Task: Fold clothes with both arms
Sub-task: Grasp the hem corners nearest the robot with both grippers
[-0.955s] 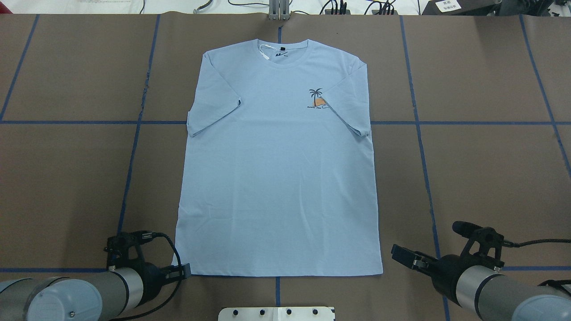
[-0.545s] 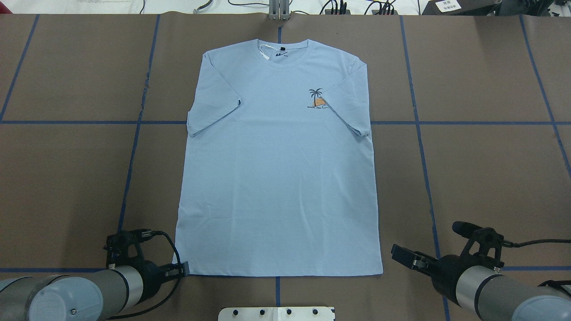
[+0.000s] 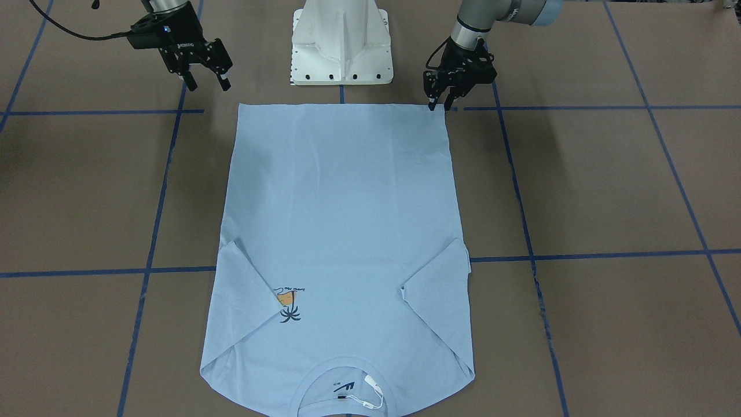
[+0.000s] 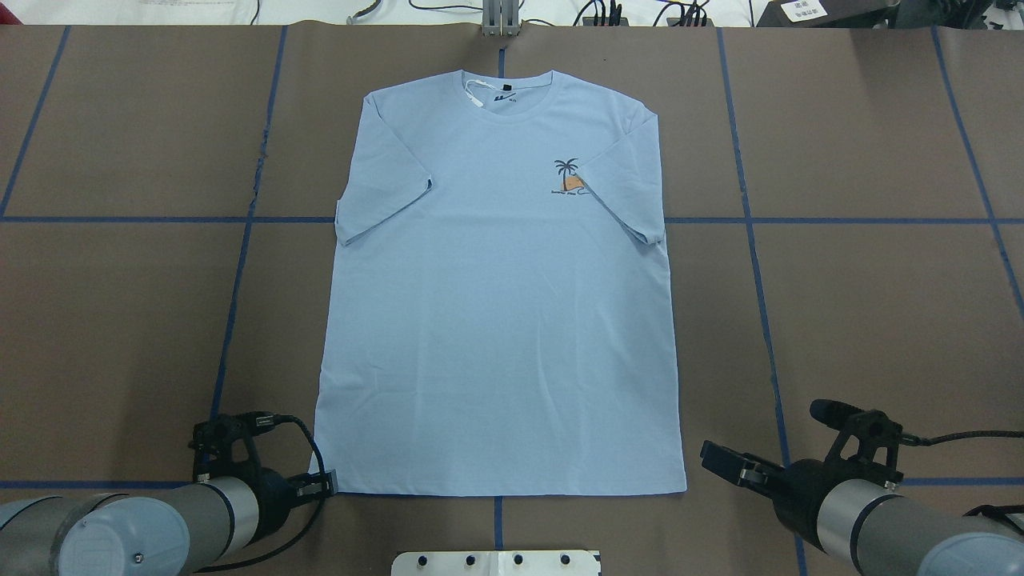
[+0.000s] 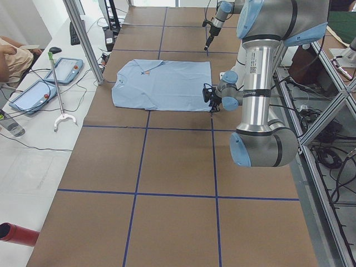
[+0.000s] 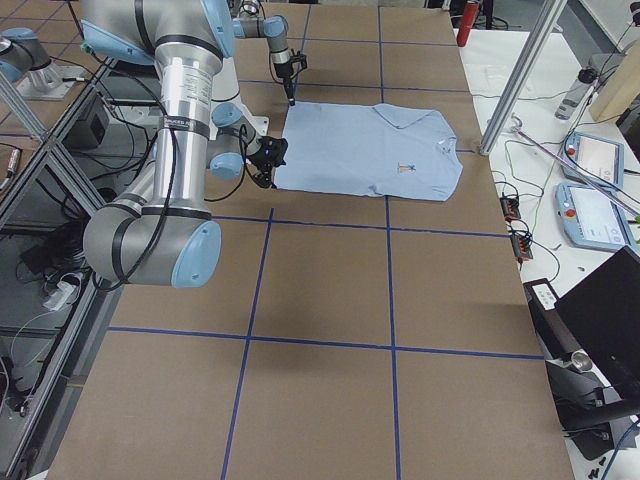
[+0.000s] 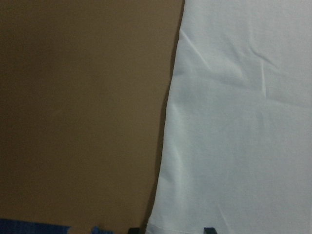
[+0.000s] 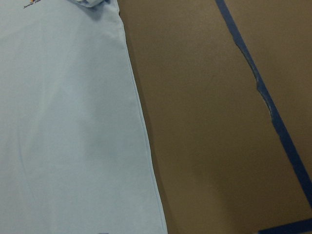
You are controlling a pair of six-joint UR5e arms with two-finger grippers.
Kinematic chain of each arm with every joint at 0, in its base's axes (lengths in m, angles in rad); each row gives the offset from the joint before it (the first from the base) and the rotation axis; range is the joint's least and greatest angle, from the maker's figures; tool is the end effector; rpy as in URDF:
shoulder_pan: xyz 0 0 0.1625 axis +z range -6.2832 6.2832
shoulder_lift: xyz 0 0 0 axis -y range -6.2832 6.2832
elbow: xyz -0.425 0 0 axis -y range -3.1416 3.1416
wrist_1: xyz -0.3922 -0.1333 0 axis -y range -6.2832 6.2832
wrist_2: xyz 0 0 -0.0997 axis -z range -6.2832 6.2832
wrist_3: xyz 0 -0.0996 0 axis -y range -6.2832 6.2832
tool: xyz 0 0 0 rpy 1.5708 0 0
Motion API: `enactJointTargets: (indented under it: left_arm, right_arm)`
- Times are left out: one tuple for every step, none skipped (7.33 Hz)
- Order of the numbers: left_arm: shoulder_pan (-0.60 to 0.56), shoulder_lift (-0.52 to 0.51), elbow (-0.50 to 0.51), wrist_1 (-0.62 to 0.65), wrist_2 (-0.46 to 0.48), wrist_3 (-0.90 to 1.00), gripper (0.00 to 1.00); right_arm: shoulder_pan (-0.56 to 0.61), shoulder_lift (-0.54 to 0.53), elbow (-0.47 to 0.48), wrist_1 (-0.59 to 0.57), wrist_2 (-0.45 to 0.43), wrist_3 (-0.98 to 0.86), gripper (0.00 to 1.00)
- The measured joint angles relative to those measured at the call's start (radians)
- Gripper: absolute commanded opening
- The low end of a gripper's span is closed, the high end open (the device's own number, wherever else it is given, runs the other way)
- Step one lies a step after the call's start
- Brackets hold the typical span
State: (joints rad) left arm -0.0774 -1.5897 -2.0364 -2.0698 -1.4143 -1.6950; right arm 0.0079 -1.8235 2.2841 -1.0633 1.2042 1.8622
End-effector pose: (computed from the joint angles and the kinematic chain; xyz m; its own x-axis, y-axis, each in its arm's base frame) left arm 0.4793 -0.1864 0.3763 0.5227 -0.1633 -0.8367 0.2726 0.9620 -0.0174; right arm -0.3768 -0.1720 0.3702 0.4560 0.2718 0.8475 -0.4527 0.8906 -0.0421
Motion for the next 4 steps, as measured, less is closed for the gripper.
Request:
enactJointTargets:
  left_arm:
    - [0.001, -0.002, 0.006, -0.001, 0.0, 0.0, 0.11]
    - [0.003, -0.003, 0.009, -0.001, -0.001, 0.0, 0.0]
    - [0.004, -0.004, 0.011, -0.001, -0.002, 0.0, 0.0]
    - [0.004, -0.005, 0.011, -0.001, -0.003, 0.0, 0.0]
  right_arm:
    - [-0.001, 0.001, 0.0, 0.0, 0.0, 0.0, 0.95]
    - [-0.001, 0.001, 0.0, 0.0, 0.0, 0.0, 0.95]
    - [-0.001, 0.002, 0.0, 0.0, 0.0, 0.0, 0.95]
    - [-0.002, 0.002, -0.002, 0.0, 0.0, 0.0, 0.95]
